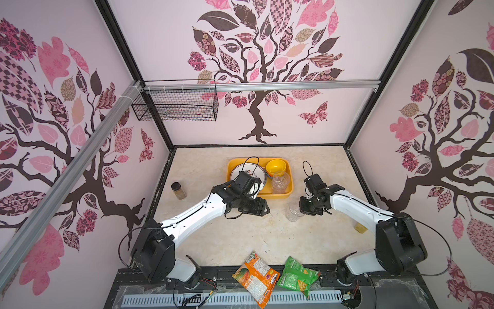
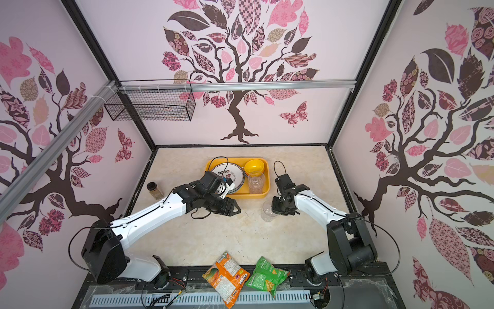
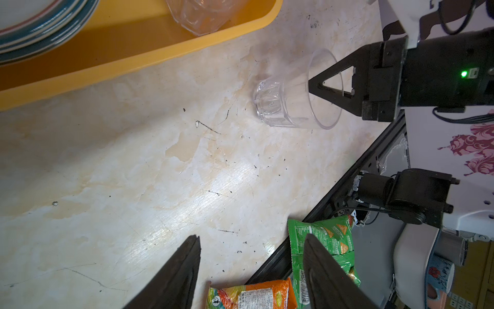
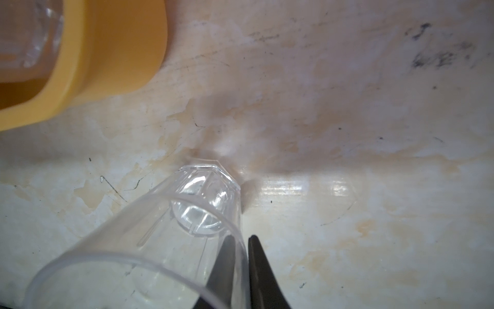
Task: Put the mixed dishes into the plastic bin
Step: 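Grasp the clear cup on the table with the right gripper and lift it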
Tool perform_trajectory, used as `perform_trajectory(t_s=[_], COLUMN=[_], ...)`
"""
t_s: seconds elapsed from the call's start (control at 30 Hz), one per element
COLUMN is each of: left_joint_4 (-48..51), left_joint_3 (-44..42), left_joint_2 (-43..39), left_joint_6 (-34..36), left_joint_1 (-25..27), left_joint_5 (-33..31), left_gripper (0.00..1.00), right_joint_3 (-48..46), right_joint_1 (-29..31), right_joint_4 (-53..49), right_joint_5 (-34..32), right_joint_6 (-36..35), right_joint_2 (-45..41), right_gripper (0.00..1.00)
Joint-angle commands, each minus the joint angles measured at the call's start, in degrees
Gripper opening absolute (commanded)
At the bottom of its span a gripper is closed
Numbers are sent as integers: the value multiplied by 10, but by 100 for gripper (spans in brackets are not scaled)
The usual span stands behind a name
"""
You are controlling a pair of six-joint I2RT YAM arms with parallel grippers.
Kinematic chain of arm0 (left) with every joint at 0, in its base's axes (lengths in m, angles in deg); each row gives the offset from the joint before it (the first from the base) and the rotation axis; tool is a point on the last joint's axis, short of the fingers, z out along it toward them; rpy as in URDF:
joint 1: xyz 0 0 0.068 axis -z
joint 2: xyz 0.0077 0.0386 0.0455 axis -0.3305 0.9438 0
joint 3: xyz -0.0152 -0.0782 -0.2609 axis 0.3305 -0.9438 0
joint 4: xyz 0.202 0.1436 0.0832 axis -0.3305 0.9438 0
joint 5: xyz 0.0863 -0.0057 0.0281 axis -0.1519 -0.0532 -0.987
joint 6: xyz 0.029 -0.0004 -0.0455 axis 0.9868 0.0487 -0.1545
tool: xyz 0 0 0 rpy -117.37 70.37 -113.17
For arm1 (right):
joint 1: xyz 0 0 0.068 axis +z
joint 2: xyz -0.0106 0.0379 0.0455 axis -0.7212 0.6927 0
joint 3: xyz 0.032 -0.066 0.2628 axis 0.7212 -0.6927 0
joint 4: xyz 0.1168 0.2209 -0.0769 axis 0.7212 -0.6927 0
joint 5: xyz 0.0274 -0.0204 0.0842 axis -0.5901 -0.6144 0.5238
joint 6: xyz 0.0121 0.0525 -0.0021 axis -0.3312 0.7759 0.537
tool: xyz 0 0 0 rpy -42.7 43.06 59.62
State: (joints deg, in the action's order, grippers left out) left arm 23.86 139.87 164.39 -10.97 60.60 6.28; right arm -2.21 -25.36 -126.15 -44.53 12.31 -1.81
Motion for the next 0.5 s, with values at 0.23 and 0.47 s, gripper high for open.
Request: perform_trajectory(t_s=[0.23, 0.47], left_joint_4=[-17, -20], left_joint_3=[-23, -34], left_joint_2=[-23, -41], left_joint_6=[-12, -22], left_joint_1=[2, 1], left_joint_5=[-21, -45], left_gripper=[64, 64], right_joint_3=[41, 63], right_joint_1=[-2, 0], right_joint_4=[-45, -69], right_joint_5=[-26, -19], right_joint_6=[-28, -36], right_joint_2=[3, -13], right_gripper=[4, 1])
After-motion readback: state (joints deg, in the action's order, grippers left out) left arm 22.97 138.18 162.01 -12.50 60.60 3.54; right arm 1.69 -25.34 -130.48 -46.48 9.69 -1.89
